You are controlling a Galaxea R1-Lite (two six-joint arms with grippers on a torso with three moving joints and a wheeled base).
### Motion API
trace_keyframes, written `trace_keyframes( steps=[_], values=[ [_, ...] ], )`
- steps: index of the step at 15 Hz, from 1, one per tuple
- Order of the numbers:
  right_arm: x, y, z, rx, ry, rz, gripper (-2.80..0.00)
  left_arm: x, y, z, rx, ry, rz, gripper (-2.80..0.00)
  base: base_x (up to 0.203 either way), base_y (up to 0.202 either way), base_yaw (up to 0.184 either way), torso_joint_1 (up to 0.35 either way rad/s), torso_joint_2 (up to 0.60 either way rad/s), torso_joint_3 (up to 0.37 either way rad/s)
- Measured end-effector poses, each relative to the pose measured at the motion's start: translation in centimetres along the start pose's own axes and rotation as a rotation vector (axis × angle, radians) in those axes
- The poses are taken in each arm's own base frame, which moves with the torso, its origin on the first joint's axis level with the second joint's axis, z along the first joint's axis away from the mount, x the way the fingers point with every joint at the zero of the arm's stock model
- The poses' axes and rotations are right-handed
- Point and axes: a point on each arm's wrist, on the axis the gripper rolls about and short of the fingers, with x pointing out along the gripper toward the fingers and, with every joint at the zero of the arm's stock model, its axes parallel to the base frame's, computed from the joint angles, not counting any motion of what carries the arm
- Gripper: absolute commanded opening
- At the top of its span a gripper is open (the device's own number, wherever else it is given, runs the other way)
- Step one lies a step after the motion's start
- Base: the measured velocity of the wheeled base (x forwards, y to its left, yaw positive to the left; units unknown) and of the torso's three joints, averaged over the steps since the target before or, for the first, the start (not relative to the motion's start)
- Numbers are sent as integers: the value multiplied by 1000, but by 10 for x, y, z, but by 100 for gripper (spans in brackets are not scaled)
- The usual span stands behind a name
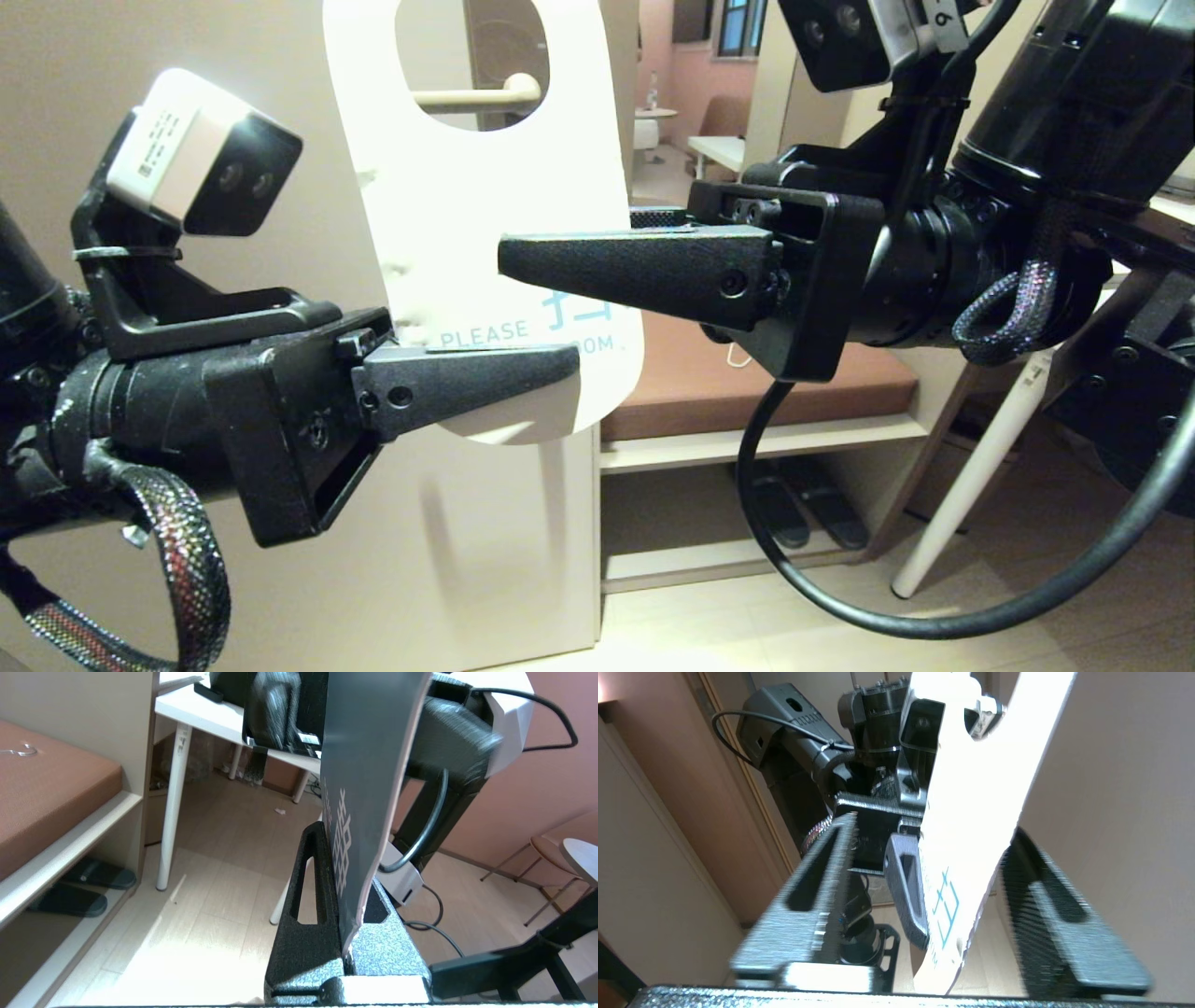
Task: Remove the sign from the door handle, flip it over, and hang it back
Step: Hand it to the other hand, then hang the sign back with the other side facing out
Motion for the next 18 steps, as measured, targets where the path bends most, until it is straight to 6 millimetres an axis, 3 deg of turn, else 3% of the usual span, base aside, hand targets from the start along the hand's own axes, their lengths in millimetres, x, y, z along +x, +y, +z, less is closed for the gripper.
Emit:
trace_keyframes(
  steps=[7, 11, 17, 18],
  values=[
    [-5, 0, -5, 12, -14, -76, 0, -17, -9, -6, 5, -23, 43, -280, 0, 0, 0, 0, 0, 0],
    [-14, 1, 2, -5, -45, -136, 0, -31, -8, -5, 18, -52, 99, -280, 0, 0, 0, 0, 0, 0],
    [-48, 1, 26, -68, -126, -288, 0, -47, -15, -12, 34, -67, 125, -280, 0, 0, 0, 0, 0, 0],
    [-55, 3, 29, -79, -137, -314, -280, -48, -17, -11, 37, -71, 124, -280, 0, 0, 0, 0, 0, 0]
  ],
)
